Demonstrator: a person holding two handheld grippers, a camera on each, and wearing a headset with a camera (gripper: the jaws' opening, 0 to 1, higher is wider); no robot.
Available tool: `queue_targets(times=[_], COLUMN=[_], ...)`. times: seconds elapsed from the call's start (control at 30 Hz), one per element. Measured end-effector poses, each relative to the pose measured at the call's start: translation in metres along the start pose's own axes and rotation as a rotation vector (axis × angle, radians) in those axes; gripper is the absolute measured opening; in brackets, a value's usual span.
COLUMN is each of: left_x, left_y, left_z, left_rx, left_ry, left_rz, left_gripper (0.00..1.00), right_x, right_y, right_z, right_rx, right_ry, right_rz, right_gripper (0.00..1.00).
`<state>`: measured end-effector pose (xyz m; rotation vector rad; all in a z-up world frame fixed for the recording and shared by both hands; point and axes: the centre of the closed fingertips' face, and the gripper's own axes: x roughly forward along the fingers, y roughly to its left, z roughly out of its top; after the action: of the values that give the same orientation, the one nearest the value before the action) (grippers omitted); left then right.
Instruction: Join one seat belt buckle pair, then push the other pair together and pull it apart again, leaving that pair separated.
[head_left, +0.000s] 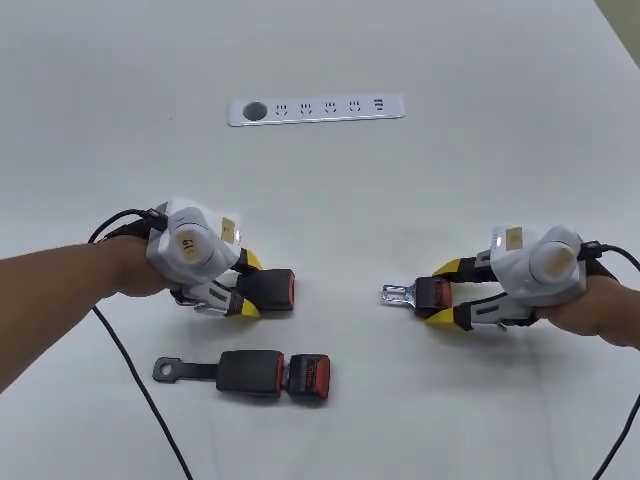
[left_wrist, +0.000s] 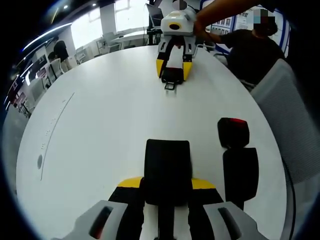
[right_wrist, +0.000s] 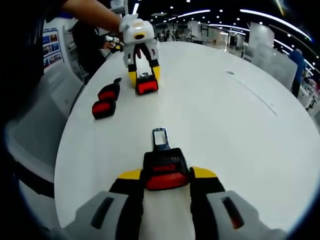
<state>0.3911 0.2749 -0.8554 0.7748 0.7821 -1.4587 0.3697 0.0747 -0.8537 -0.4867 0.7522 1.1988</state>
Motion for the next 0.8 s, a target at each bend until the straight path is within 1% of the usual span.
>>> queue_targets(times=[0.37, 0.53, 0.63, 0.67, 0.7, 0.73, 0.77, 0.8], left_x=[0.0, 0.0, 0.0, 0.0, 0.0, 0.0, 0.0, -0.001], left_y=[0.0, 0.0, 0.001, 0.001, 0.0, -0.002, -0.007, -0.011], left_z=[-0.001, -0.001, -0.003, -0.003, -0.003, -0.004, -0.002, -0.002], left_rx=[0.006, 0.003, -0.005, 0.0, 0.006, 0.011, -0.004, -0.042], left_ry=[0.001, 0.001, -0.001, 0.001, 0.005, 0.012, 0.005, 0.003], left_rz=[-0.004, -0.005, -0.007, -0.011, -0.014, -0.023, -0.041, -0.054], left_gripper=[0.34, 0.34, 0.35, 0.35, 0.36, 0.39, 0.42, 0.46], right_x=[0.001, 0.001, 0.001, 0.001, 0.001, 0.001, 0.001, 0.0], right_y=[-0.001, -0.001, 0.0, 0.0, 0.0, -0.002, -0.001, -0.001], right_z=[0.0, 0.001, 0.001, 0.0, 0.0, 0.001, 0.009, 0.014], right_rx=[-0.005, 0.009, -0.02, -0.046, -0.057, -0.033, 0.002, 0.019], right_ry=[0.0, -0.003, -0.002, 0.007, 0.012, 0.002, -0.044, -0.072], right_rz=[0.002, 0.005, 0.006, 0.0, -0.003, -0.009, -0.009, -0.011], right_gripper=[0.37, 0.37, 0.37, 0.37, 0.38, 0.38, 0.41, 0.47])
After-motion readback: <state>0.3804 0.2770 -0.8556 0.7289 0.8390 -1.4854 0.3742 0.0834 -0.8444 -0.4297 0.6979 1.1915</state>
